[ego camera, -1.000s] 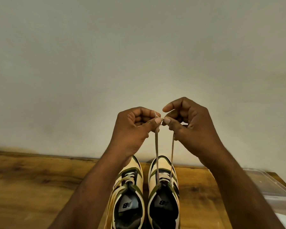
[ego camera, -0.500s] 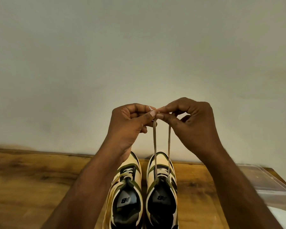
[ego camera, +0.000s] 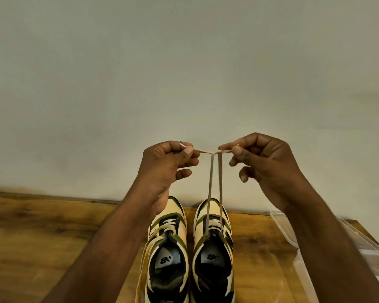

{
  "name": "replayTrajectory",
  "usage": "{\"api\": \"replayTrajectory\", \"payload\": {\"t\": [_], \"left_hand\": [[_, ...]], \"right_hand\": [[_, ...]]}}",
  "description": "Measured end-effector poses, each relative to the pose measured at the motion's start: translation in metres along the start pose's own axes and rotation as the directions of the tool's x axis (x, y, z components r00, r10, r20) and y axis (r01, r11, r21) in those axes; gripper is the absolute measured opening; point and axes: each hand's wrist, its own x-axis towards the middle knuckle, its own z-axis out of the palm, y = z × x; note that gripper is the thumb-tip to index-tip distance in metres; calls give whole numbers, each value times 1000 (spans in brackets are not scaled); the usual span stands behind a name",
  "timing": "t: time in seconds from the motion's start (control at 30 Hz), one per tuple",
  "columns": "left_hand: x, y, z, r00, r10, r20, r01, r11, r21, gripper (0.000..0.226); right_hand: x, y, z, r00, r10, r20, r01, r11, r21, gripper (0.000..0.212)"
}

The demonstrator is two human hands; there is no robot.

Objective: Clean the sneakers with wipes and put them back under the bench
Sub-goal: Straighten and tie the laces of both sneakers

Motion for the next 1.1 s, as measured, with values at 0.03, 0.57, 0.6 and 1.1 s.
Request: {"api": "replayTrajectory", "payload": {"t": [0.03, 0.57, 0.6, 1.1], "left_hand": [[-1, 0, 0, 1000, -18, 4, 18, 999, -27, 10], [0, -29, -22, 975, -201, -95, 162, 934, -318, 15], [0, -31, -24, 975, -195, -110, 155, 942, -297, 13], [14, -64, -60, 924, -57, -378, 140, 971, 193, 8]], "right_hand": [[-1, 1, -3, 999, 35, 26, -36, 997, 65, 14], [-5, 21, -15, 983, 183, 5, -183, 978, 100, 5], [-7, 20, -18, 983, 183, 6, -183, 982, 53, 5], [-26, 28, -60, 940, 339, 21, -261, 760, -595, 17]]}}
